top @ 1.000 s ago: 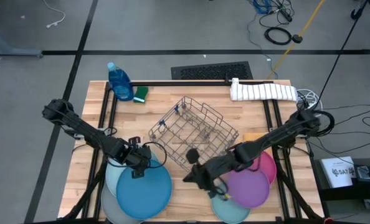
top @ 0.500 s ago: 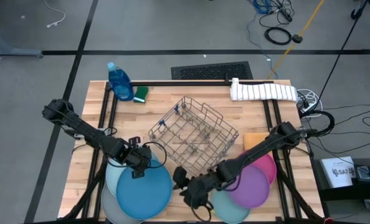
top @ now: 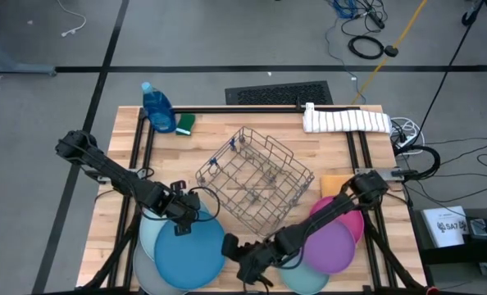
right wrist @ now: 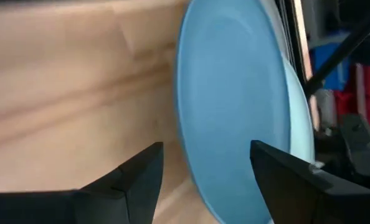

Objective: Sort dishes
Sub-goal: Put the big blue plate into the dish rack

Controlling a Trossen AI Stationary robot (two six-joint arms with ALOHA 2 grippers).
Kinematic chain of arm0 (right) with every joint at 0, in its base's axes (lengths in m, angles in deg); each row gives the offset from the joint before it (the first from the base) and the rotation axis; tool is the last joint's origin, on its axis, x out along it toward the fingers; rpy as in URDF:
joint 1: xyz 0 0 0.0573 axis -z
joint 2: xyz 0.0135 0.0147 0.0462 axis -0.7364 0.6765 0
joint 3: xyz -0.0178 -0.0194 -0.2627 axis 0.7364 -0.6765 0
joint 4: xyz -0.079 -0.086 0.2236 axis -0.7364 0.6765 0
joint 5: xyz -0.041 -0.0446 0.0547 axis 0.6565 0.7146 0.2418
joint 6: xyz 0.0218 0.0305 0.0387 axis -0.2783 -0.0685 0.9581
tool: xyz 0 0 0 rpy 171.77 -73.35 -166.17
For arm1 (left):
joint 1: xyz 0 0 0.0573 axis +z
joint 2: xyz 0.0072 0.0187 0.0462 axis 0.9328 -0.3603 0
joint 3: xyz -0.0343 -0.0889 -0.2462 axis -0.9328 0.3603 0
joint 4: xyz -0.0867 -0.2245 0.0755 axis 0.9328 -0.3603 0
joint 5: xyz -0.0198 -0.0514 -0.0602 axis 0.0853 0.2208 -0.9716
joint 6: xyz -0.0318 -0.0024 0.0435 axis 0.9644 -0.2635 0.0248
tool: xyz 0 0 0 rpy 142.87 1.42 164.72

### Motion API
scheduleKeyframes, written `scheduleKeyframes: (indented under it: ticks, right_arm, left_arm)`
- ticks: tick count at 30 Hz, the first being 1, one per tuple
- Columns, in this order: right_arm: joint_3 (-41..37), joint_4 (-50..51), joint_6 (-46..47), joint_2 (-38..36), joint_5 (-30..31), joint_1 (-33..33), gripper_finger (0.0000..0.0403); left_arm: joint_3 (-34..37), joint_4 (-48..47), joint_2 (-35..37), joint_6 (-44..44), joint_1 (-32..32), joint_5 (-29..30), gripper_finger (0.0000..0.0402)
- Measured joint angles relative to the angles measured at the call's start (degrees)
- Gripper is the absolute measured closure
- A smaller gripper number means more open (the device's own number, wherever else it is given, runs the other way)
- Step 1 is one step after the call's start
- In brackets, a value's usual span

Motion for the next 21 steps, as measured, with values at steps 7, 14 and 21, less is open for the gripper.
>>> scheduleKeyframes:
  ticks: [7, 14, 21]
  right_arm:
    - [0.0, -4.8, -1.8, 3.7, 3.3, -0.8, 0.0172]
    - [0.0, -6.6, -3.1, 4.7, 5.5, -0.9, 0.0206]
    - [0.0, -7.2, -2.6, 4.7, 5.5, -0.5, 0.0302]
  left_arm:
    - [0.0, 1.0, 0.0, 0.0, 0.0, 0.0, 0.0402]
    - [0.0, 1.0, 0.0, 0.0, 0.0, 0.0, 0.0402]
    - [0.0, 1.1, 0.0, 0.1, 0.0, 0.0, 0.0402]
